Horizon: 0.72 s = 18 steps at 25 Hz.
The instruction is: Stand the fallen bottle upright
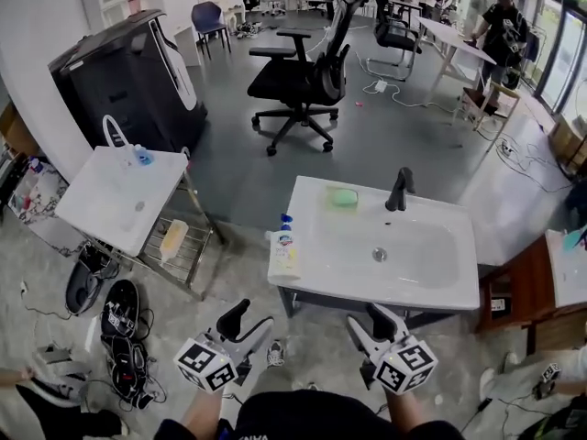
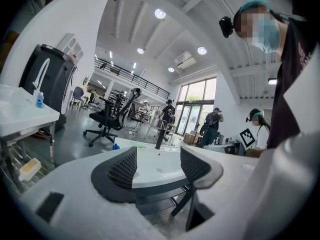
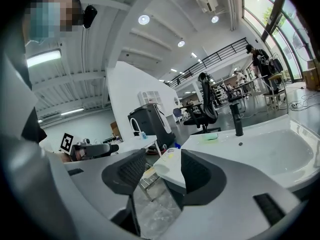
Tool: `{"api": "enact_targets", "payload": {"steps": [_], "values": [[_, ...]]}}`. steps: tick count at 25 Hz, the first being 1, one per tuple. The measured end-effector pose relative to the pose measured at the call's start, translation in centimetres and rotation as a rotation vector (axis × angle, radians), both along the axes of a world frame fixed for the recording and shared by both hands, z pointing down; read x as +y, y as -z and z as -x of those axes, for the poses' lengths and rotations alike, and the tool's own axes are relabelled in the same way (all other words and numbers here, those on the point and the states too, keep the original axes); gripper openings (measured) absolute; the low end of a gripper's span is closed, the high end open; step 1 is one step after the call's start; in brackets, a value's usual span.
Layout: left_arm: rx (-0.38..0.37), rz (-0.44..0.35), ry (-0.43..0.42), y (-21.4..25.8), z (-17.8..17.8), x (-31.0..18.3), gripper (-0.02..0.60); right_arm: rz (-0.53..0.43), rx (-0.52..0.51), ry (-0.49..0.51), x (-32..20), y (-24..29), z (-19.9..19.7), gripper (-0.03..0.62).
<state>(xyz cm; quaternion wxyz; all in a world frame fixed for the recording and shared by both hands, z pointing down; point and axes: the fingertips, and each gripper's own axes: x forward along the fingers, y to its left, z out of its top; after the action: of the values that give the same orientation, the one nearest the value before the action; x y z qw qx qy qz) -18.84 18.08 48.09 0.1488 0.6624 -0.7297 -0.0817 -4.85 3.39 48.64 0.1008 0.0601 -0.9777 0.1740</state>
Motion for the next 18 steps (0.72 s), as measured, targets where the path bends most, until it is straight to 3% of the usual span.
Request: {"api": "enact_targets", "payload": {"steps": [10,18], "values": [[0.083,0.007,-0.127,-1.2,8.9,-4.5,0.268,0.008,0.014,-0.117,-1.6,0.0,6.7,0.207],[0.144,0.078,-0.232,-3.7,14.0,-8.0,0.268,0.015,0.019,-0.238,-1.8,-0.1,9.9,0.206]]}}
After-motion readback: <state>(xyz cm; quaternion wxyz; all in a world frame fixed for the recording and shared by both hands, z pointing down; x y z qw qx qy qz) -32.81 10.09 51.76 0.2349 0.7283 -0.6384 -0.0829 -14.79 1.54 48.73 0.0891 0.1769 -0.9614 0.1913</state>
